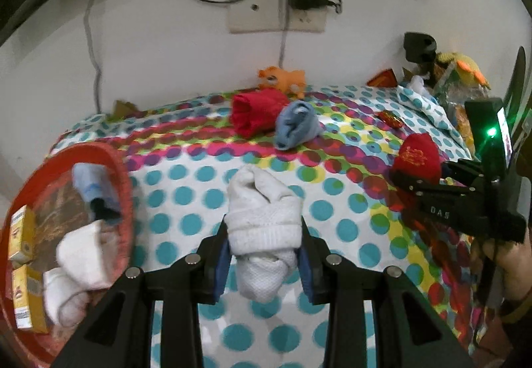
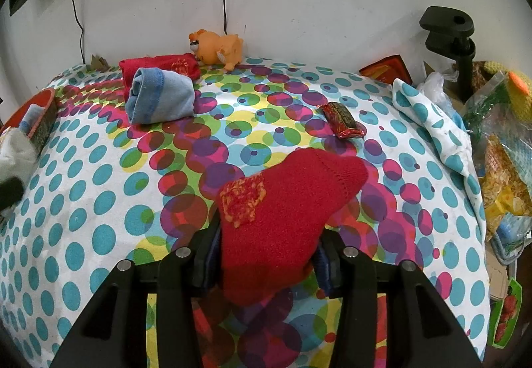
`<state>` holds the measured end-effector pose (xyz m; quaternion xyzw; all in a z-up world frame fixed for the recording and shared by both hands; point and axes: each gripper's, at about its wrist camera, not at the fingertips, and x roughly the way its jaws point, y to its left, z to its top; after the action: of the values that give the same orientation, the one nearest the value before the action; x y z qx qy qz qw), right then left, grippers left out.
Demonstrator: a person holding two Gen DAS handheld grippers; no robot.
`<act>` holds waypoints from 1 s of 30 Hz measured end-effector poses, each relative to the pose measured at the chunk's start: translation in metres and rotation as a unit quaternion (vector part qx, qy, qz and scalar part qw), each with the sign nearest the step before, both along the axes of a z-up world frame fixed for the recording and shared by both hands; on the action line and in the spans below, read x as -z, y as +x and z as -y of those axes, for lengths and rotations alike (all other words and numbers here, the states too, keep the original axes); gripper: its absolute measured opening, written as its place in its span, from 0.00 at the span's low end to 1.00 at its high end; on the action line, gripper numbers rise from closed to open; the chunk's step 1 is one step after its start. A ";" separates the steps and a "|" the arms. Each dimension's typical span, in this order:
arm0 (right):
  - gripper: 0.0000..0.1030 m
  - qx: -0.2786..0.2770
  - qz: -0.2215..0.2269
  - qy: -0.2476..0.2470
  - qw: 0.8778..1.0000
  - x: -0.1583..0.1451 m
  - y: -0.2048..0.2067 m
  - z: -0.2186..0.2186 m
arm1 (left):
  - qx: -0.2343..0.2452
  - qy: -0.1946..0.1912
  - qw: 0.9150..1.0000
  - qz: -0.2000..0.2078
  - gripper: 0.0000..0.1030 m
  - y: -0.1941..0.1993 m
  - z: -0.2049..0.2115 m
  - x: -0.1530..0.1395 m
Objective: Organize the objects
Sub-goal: 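Carry the white sock over the red tray with the left gripper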
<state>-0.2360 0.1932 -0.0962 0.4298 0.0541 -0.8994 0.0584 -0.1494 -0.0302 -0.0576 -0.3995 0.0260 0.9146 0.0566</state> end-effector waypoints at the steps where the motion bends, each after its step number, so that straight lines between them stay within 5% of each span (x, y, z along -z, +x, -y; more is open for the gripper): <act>1: 0.43 0.000 0.000 0.000 1.000 0.000 0.000 0.000 | 0.000 -0.001 1.000 0.002 0.34 0.003 0.007 -0.003; 30: 0.44 0.002 0.000 0.002 1.000 0.000 0.000 0.002 | -0.185 -0.008 0.983 0.021 0.34 0.034 0.198 -0.013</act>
<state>-0.2355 0.1909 -0.0965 0.4299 0.0554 -0.8994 0.0561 -0.1153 -0.2283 -0.0450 -0.4168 -0.0417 0.9006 -0.1161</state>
